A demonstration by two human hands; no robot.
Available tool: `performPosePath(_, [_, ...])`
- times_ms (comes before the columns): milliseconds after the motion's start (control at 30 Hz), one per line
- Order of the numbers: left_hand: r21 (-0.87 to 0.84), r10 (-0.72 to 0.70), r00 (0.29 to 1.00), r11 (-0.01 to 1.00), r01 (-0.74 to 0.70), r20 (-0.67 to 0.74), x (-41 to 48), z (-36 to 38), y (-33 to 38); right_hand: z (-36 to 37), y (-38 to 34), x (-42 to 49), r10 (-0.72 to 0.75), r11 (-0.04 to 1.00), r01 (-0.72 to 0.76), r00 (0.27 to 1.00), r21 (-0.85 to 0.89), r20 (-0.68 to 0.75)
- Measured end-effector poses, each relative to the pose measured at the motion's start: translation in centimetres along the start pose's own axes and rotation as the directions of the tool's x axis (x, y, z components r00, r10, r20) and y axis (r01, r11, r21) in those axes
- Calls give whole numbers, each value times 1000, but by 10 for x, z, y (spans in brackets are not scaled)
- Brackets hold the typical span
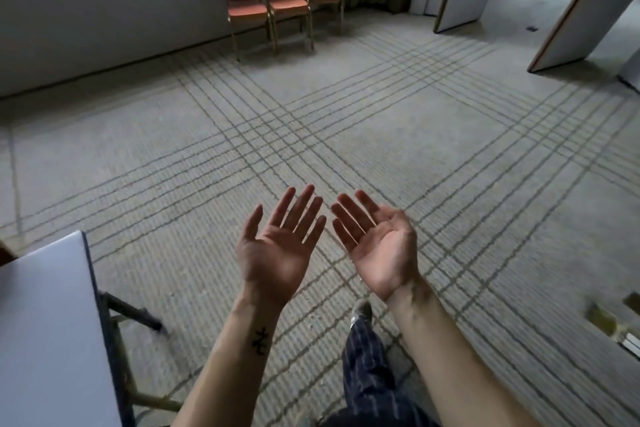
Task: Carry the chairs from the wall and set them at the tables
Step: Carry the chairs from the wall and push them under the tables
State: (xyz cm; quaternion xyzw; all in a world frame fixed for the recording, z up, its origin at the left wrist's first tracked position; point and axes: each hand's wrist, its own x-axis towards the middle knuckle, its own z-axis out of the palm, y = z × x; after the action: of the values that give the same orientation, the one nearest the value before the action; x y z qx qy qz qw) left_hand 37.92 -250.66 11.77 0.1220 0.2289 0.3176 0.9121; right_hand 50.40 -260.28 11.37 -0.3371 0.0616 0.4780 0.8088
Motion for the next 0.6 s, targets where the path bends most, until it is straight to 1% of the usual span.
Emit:
performPosePath(33, [-6,15,1000,1000,-16,-18,15,4,4,4,-5,14,-1,1000,1,1000,1,-3])
performPosePath(133, [27,33,999,999,-32,-26,96,22,11,14,-33,96,43,999,-43,999,-12,17])
performPosePath(233, [49,53,998,997,-53,-15,165,46,21,30,-60,170,79,997,-79,997,9,26])
performPosePath(300, [33,68,998,997,-67,-13,207,63,29,46,-80,218,89,996,-90,995,29,37])
performPosePath(400, [25,94,996,995,-95,3,259,87,41,72,-110,273,111,994,-111,991,4,81])
performPosePath(500, [18,98,995,995,-98,-26,312,109,49,94,-135,323,126,992,-124,988,-23,94])
performPosePath(600, [35,86,995,996,-85,-55,367,120,59,107,-146,372,141,989,-136,987,-61,77])
